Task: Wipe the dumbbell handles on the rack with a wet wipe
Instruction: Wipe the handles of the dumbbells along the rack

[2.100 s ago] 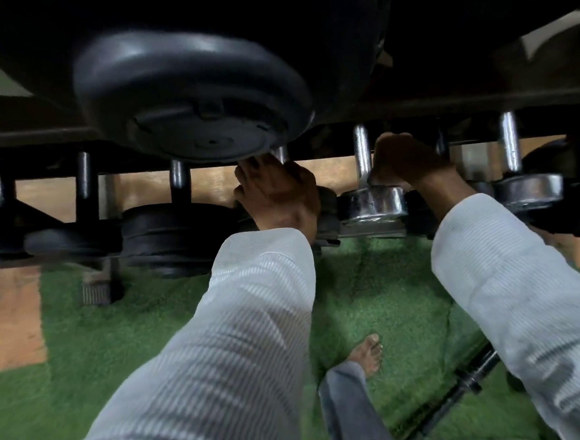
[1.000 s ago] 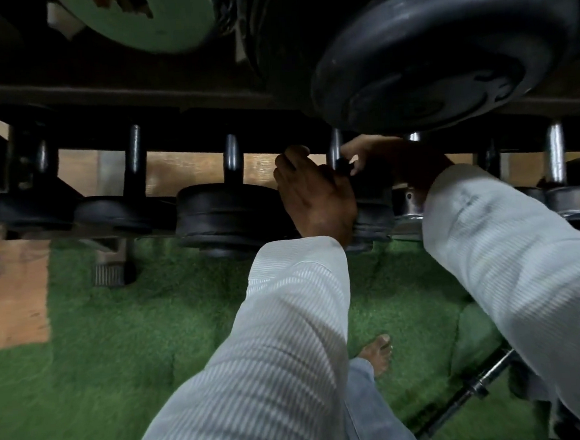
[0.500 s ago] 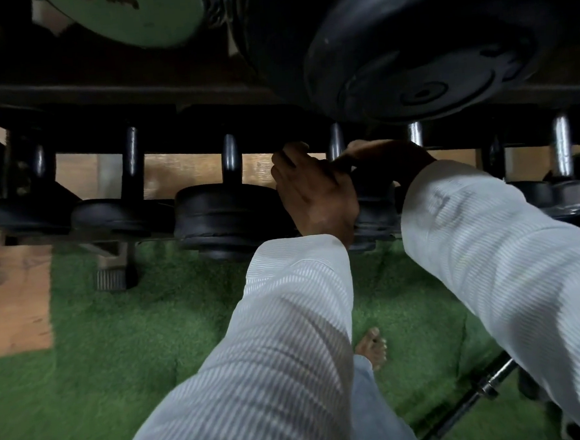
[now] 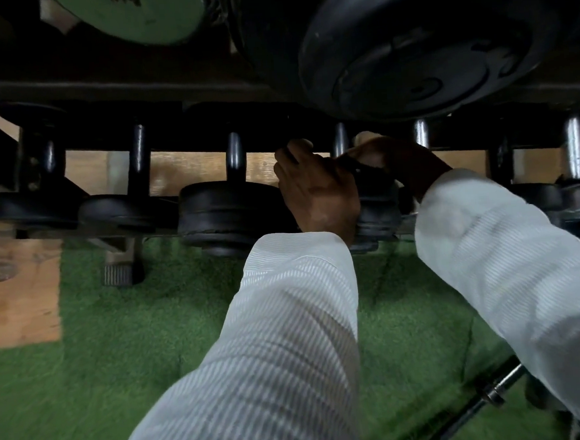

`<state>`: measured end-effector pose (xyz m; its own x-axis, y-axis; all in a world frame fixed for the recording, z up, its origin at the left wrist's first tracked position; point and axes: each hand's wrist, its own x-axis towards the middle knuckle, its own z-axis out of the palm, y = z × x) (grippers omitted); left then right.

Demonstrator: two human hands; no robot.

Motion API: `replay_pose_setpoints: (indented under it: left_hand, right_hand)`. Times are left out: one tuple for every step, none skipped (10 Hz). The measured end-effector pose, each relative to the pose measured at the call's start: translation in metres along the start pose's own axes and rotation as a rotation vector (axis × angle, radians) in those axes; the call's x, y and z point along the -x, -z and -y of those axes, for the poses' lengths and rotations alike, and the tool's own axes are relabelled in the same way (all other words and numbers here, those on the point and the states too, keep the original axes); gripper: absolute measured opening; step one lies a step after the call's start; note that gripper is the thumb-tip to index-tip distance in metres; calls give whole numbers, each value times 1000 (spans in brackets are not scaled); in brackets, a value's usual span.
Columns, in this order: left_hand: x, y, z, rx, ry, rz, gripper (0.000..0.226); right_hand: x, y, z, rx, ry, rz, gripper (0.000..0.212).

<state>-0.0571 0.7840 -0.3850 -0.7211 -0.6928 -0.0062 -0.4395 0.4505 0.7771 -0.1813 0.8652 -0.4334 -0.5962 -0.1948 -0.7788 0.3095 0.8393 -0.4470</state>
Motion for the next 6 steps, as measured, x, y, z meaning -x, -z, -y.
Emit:
replay_pose_setpoints:
  left_hand:
    - [0,0,1,-23,29,30,39]
    - [-2,1,1,-45,42,89,33]
    - [-4,0,-2,-71,56,89,31]
    - [-3,0,-2,-51,55,77,32]
    - [-2,-2,2,-73,51,58,28]
    - [1,-4,1,-83,59,51,26]
  right_hand:
    - [15,2,0,-101,22,-90,27]
    - [30,6,-4,-129,37,-199,31]
    - [46,12,-7,-69,143,-265,23]
    - [57,10,-15,-94,207,-291,9]
    - [45,8,-17,-263,179,-298,12]
    - [34,10,-10,-300,149,-507,14]
